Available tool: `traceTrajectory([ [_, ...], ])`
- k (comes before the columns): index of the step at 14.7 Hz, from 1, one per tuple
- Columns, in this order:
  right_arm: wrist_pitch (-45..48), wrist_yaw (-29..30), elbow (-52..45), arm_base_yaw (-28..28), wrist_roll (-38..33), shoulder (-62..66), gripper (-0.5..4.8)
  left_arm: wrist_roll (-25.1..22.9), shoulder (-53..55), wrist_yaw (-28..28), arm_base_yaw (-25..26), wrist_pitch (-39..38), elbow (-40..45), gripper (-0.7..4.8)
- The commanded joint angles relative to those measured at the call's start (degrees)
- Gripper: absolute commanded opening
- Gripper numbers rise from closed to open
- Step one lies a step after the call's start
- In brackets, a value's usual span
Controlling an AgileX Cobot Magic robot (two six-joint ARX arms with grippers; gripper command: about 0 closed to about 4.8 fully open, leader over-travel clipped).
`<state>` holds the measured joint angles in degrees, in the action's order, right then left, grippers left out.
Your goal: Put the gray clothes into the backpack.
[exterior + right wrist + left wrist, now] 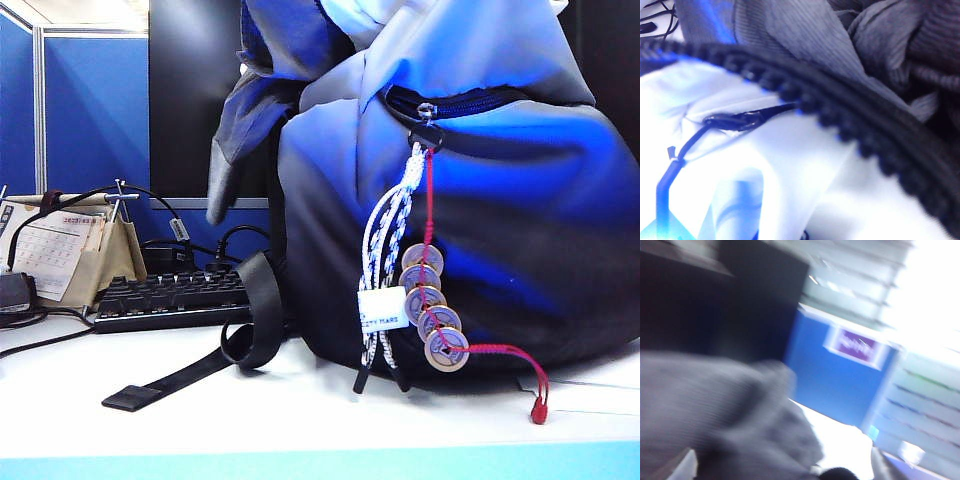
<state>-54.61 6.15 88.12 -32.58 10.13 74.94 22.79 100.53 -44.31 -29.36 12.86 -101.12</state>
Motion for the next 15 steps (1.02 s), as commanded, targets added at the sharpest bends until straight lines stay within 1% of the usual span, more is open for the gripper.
traceTrajectory([
  [1, 2.4, 1.1, 0.5, -0.1, -0.1, -1.0, -0.08, 0.1, -2.3, -0.4, 0.3, -0.1, -0.3, 4.53],
  [2, 2.7, 1.5, 0.5, -0.1, -0.3, -1.3, -0.08, -0.2, -1.8, 1.2, 0.2, -1.4, -0.2, 4.14],
  [3, 2.7, 1.4, 0.5, -0.1, -0.7, -1.5, -0.08, -1.5, -0.5, 3.7, -1.6, -3.1, -0.2, 3.22],
  [4, 2.1, 1.4, 0.5, -0.1, -0.7, -1.8, -0.08, -1.8, 1.2, 4.3, -2.4, -2.9, -0.2, 2.51],
  [6, -1.4, 1.4, 0.5, -0.1, -0.7, -2.5, -0.08, -3.8, 4.7, 4.5, -4.2, -1.9, -0.2, 1.3],
  [7, -3.5, 1.4, 0.5, -0.1, -0.7, -2.9, -0.08, -4.6, 5.9, 4.5, -4.4, -1.9, -0.2, 0.76],
  [9, -6.1, 1.4, 0.5, -0.1, -0.7, -4.3, -0.08, -5.2, 7.5, 4.7, -4.0, -3.5, -0.2, 0.73],
  [10, -6.4, 1.4, 0.5, -0.1, -0.7, -5.6, -0.08, -5.8, 8.2, 4.9, -3.3, -6.3, -0.2, 0.67],
  [11, -6.3, 1.0, 0.5, -0.1, -0.7, -7.2, -0.08, -7.1, 9.0, 4.9, -3.0, -11.0, -0.2, 0.57],
  [13, -4.7, -2.4, 0.5, -0.1, -1.0, -9.0, -0.08, -11.8, 10.4, 3.8, -3.0, -21.6, -0.2, 0.57],
  [14, -4.0, -3.9, 0.5, -0.1, -0.9, -9.0, -0.08, -14.4, 11.2, 0.7, -3.1, -26.6, -0.2, 0.57],
  [15, -3.5, -4.1, 0.5, -0.1, -0.9, -8.5, -0.08, -15.1, 11.8, -3.3, -3.5, -29.8, -0.2, 0.57],
])
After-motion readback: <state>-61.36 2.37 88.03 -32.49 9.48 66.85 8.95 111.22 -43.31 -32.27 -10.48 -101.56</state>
